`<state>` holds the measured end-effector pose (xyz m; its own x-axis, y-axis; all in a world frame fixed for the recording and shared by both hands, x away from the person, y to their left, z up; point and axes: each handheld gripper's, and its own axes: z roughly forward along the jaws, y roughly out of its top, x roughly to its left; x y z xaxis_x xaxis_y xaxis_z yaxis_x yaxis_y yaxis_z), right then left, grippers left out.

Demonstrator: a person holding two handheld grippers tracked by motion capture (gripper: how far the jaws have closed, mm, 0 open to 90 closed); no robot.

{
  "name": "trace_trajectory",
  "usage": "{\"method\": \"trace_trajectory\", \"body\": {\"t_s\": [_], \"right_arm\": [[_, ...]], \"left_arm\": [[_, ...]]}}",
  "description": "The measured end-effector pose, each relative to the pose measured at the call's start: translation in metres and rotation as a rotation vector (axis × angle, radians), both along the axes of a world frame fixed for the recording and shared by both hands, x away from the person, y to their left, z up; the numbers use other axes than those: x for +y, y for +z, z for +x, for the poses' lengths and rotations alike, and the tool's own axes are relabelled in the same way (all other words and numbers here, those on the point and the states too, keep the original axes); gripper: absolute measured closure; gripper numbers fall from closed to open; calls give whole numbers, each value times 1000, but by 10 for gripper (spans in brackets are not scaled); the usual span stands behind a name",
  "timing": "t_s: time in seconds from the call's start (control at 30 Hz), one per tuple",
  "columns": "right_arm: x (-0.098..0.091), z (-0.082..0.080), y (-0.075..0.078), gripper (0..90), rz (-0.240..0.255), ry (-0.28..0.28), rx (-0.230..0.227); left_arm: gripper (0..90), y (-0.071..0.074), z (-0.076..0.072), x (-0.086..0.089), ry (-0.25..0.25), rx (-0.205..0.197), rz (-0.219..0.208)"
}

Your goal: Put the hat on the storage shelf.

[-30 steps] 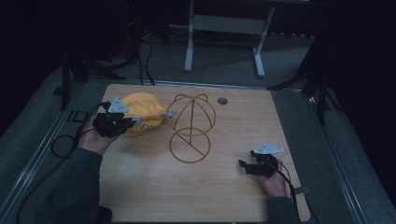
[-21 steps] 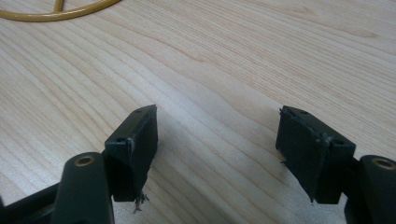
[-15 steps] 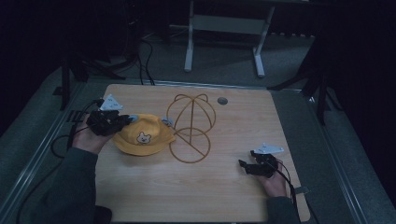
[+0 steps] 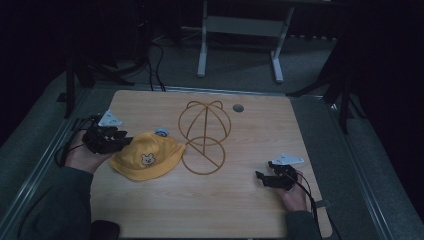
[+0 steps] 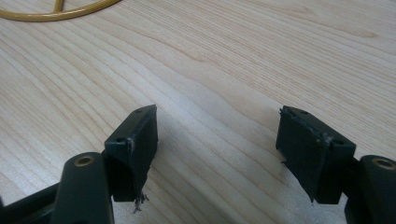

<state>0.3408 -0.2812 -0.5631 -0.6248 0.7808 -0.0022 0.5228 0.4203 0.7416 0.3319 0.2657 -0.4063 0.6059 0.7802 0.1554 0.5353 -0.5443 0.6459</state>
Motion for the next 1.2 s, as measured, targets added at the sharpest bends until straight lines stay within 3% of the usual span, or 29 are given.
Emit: {"method": "trace_trajectory", "body": {"t_s": [0.23,0.37,0.53,0.93,1.2], "right_arm": [[0,0,0,292,0,1,0],[0,0,0,292,-1,1,-2],[0,0,0,291,0,1,0],[0,0,0,289,0,1,3],[0,0,0,286,0,3,2]], "left_arm": [[564,5,10,-8,-28,14,47],[559,6,14,-10,-45,31,52],[558,6,22,-14,-85,83,58],[549,1,38,-16,-119,174,93],[549,1,44,-19,-123,204,120]]}}
